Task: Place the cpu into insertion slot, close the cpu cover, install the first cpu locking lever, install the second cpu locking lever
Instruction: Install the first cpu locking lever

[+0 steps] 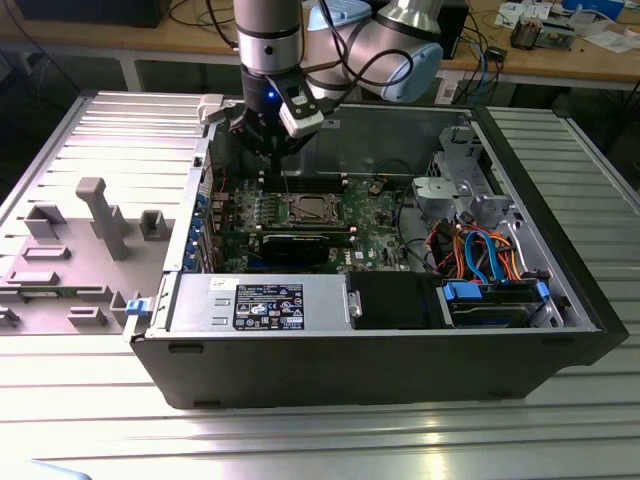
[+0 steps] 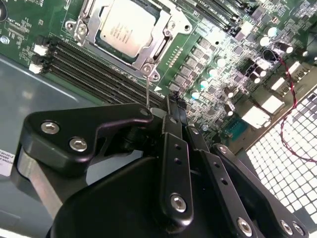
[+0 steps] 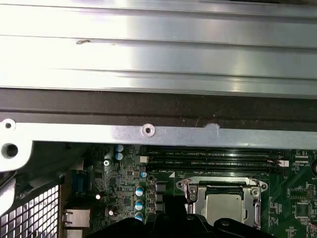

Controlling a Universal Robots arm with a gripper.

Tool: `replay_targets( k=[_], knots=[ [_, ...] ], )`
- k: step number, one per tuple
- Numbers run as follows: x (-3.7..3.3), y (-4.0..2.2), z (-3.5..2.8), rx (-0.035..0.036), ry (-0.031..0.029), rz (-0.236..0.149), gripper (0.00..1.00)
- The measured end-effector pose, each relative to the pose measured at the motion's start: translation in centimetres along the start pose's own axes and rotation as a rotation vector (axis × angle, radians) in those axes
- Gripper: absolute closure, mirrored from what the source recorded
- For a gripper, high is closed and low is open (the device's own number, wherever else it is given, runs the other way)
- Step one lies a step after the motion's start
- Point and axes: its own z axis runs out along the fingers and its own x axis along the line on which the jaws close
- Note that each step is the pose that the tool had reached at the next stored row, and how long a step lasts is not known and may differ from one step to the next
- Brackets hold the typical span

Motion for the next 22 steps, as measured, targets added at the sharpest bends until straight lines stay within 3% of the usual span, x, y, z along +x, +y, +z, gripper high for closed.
replay_targets(
  k=[3, 10, 15, 22],
  knots=[
    [-0.11, 0.06, 0.00, 0.0000, 0.0001, -0.001, 0.89],
    [-1.55, 0.08, 0.08, -0.0001, 0.0001, -0.002, 0.89],
    [-2.19, 0.14, 0.16, -0.0002, 0.0000, -0.002, 0.89],
    [-2.33, 0.13, 0.22, 0.0003, 0.0001, -0.002, 0.89]
  ],
)
